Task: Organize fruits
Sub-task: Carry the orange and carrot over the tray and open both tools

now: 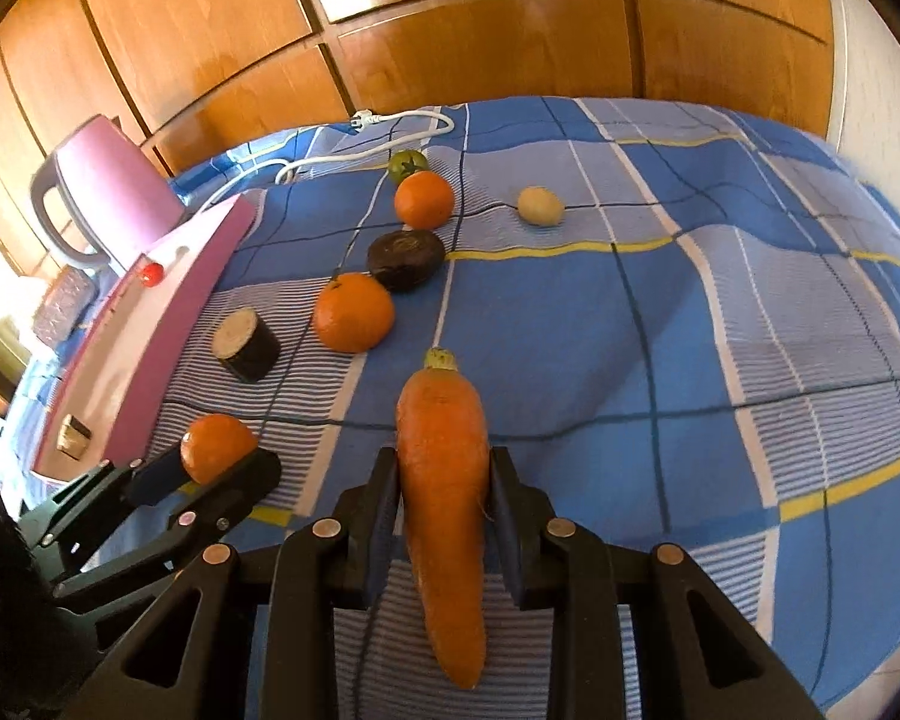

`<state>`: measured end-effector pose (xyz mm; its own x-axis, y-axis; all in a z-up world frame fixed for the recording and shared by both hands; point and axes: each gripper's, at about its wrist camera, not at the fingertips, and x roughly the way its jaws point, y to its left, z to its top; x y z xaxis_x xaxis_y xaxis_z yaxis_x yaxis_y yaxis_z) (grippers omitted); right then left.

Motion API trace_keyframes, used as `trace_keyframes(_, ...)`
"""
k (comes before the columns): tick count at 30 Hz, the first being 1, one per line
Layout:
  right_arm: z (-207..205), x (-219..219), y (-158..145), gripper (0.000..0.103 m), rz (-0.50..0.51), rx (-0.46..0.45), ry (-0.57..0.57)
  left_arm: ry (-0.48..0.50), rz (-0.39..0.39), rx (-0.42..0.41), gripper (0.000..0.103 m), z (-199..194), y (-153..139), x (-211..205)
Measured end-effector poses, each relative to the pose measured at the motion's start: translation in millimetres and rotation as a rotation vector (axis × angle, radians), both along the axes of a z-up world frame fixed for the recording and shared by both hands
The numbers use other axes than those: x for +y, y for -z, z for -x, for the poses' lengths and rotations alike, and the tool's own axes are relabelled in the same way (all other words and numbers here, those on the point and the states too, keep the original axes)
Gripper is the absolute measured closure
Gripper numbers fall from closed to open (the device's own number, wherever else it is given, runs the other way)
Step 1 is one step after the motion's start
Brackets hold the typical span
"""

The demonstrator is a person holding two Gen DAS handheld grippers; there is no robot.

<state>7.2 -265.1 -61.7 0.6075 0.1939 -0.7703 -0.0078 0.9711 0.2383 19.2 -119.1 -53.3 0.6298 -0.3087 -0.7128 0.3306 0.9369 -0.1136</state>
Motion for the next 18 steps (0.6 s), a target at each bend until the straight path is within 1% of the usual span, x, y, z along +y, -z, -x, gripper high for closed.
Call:
trace_keyframes(4, 2.8, 4.9, -2.1, 0.074, -0.039, 0.007, -0.011, 0.002, 0.005, -0.026, 0.064, 5.1, -7.7, 2.0)
trace_keyframes(9, 2.8, 11.4, -7.0, 0.074, -0.054, -0.002, -0.030, -0.018, 0.011, -0.043, 0.064, 8.5, -17.9, 9.7)
trace_keyframes(18, -2.7, 25.3, -23.9, 0.074, -0.047, -0.034, -0.078, -0.108, 0.044, -0.085, 0.064, 12.9, -45.0, 42.2)
